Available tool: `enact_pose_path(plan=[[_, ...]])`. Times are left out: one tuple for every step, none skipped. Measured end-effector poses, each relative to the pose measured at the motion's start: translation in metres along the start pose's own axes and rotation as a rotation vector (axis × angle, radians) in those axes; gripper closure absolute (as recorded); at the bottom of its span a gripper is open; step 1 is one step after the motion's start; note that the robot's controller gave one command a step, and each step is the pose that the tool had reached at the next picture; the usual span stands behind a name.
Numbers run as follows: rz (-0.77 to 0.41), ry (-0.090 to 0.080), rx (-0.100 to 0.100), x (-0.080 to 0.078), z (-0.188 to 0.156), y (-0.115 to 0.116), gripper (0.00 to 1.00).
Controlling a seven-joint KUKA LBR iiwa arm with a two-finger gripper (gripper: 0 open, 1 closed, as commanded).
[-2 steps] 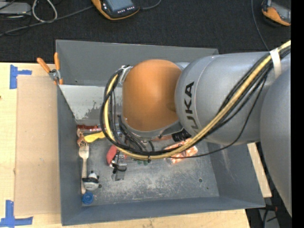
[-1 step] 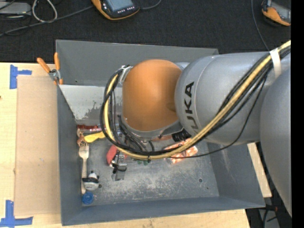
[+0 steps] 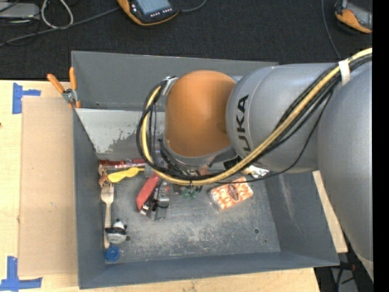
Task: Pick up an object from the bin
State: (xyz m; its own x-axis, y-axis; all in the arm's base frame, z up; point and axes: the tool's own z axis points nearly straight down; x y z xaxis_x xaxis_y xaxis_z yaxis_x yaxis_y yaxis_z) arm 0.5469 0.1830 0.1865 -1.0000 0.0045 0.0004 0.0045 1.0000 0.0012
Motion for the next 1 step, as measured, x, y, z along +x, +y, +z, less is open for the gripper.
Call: enact_pose_path(plan=[[0.166,-0.001,-0.002,-0.0209,0.0127,-0.0172,0.00]])
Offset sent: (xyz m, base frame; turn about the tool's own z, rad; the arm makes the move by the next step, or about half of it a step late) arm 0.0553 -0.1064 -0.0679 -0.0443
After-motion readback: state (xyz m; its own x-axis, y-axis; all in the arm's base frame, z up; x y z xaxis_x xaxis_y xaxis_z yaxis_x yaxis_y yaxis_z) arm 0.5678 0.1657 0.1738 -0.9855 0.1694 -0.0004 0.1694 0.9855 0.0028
